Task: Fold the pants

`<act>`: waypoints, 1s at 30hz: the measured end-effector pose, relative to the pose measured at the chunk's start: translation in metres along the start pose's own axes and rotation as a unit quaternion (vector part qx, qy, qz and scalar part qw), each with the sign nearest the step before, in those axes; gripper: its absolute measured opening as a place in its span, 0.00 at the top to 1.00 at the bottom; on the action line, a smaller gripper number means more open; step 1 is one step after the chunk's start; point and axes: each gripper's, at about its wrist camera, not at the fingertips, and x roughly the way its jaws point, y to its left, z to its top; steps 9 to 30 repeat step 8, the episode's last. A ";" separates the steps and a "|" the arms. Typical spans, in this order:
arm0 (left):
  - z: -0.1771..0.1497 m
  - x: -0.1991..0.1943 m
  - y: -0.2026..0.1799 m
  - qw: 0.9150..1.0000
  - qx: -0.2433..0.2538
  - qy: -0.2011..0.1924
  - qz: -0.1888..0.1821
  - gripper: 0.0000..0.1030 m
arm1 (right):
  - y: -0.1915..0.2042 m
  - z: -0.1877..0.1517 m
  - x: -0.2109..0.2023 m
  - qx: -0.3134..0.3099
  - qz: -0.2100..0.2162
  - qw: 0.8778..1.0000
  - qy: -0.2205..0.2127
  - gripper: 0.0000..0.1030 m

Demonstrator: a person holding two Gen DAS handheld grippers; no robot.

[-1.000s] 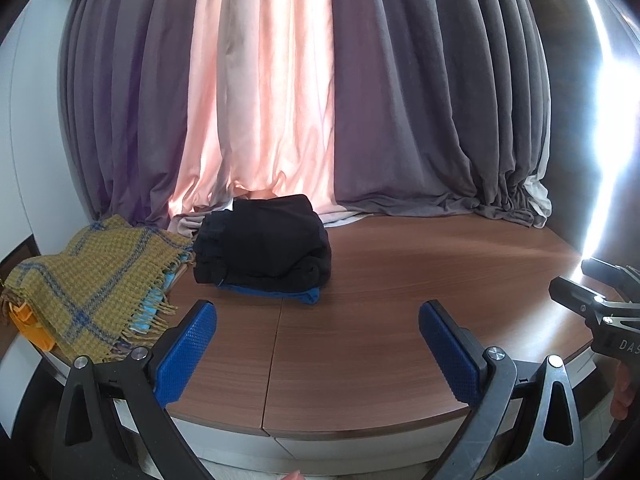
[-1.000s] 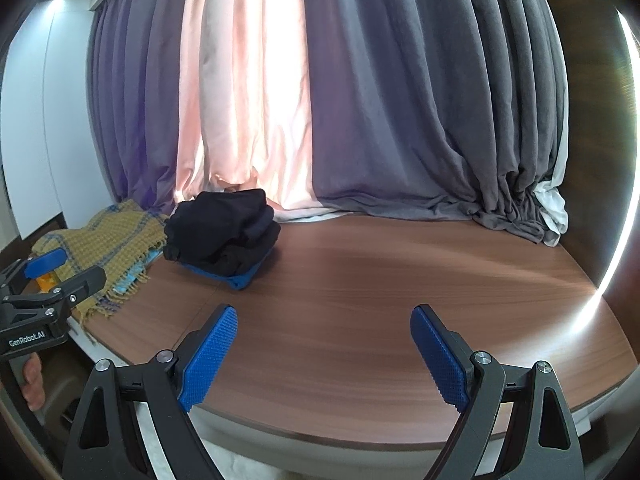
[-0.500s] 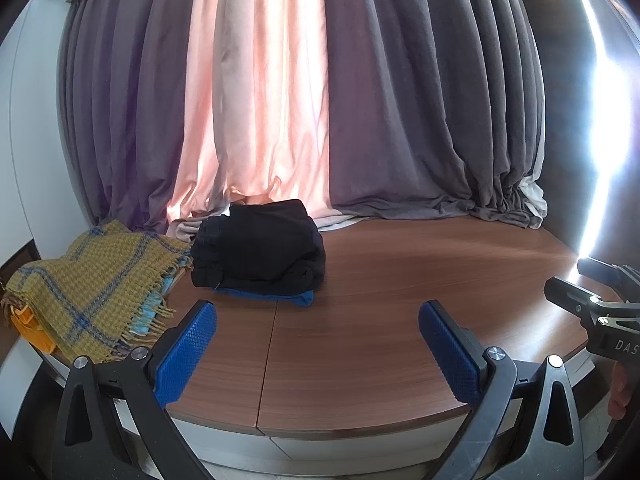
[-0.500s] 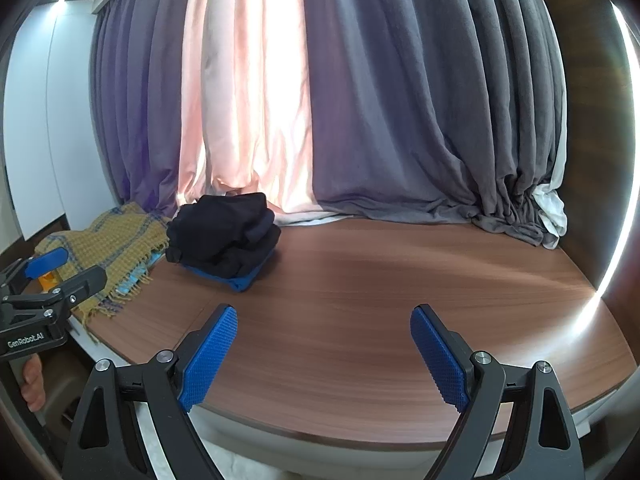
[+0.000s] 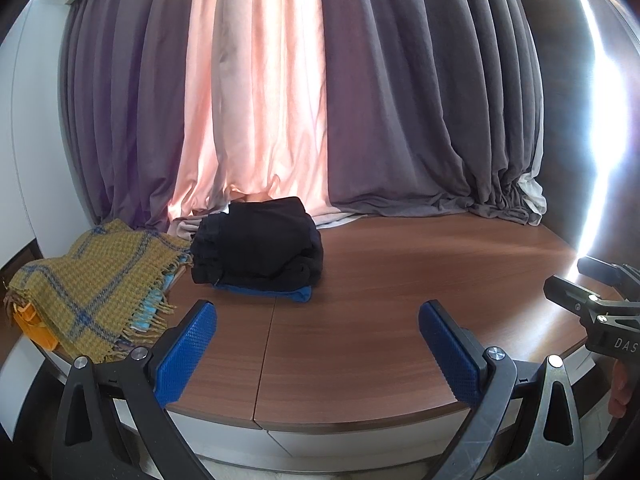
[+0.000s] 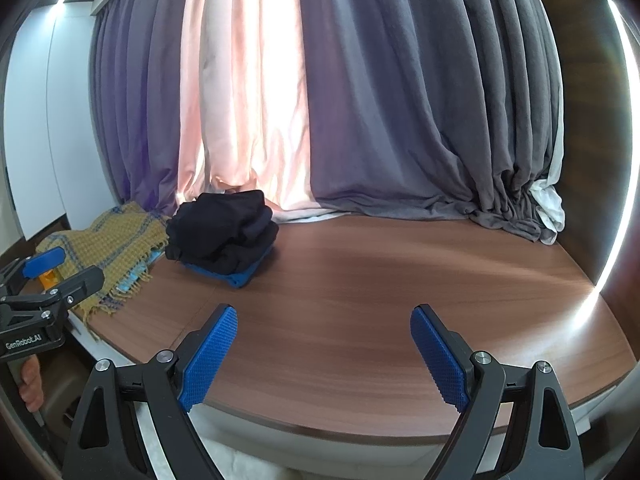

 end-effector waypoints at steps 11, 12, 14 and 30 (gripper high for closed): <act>0.000 -0.003 -0.003 1.000 0.003 -0.002 0.005 0.00 | 0.000 -0.002 -0.003 0.000 0.001 1.000 0.000 0.13; 0.000 -0.003 -0.003 1.000 0.003 -0.002 0.005 0.00 | 0.000 -0.002 -0.003 0.000 0.001 1.000 0.000 0.13; 0.000 -0.003 -0.003 1.000 0.003 -0.002 0.005 0.00 | 0.000 -0.002 -0.003 0.000 0.001 1.000 0.000 0.13; 0.000 -0.003 -0.003 1.000 0.003 -0.002 0.005 0.00 | 0.000 -0.002 -0.003 0.000 0.001 1.000 0.000 0.13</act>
